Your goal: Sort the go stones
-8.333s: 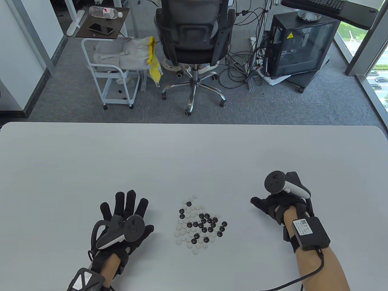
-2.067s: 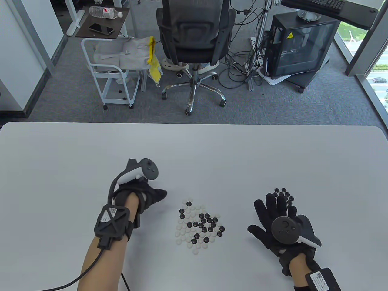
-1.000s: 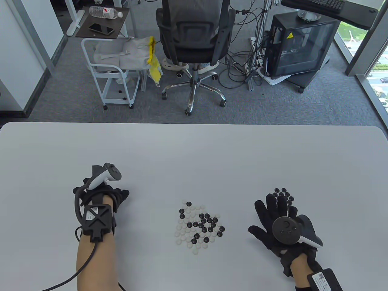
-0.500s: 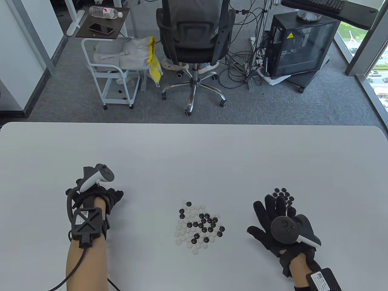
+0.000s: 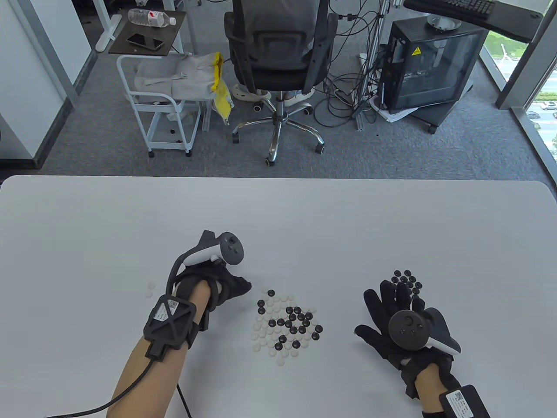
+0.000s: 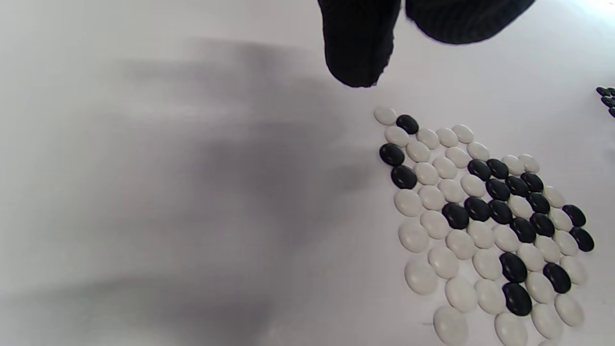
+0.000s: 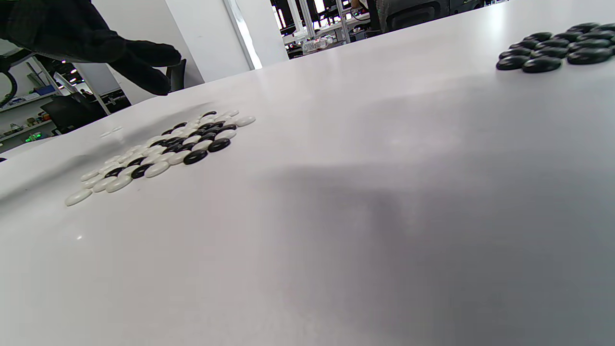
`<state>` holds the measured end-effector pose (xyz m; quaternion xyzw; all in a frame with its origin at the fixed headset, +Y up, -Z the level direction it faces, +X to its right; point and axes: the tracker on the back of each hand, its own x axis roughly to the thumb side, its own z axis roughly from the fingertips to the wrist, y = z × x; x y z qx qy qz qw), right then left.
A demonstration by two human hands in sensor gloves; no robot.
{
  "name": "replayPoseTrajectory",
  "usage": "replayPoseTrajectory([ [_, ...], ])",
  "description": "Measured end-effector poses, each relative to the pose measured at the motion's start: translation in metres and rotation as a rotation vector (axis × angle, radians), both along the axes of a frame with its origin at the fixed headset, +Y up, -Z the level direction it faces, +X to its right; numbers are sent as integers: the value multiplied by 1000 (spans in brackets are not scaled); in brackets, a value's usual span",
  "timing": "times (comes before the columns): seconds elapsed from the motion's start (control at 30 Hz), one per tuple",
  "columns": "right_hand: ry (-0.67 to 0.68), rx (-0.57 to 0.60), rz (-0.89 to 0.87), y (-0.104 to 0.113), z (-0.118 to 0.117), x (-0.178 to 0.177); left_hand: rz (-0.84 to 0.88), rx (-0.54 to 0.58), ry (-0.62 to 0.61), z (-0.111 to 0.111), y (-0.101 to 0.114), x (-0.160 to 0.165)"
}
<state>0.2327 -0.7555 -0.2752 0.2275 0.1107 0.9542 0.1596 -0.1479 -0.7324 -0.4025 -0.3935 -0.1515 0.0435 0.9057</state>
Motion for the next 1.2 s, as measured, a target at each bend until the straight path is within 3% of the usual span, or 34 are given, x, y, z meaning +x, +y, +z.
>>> replayPoseTrajectory([
  [0.27, -3, 5, -4, 1, 0, 1, 15, -34, -28, -2, -31, 32],
  [0.47, -3, -1, 0, 1, 1, 2, -19, -30, 6, -5, -37, 24],
  [0.77, -6, -1, 0, 1, 1, 4, -99, -39, 220, -11, -28, -54],
  [1.0, -6, -1, 8, 1, 0, 3, -136, -53, 375, 2, -25, -123],
  [1.2, -4, -13, 16, -2, -1, 1, -146, -58, 453, 12, -24, -159],
])
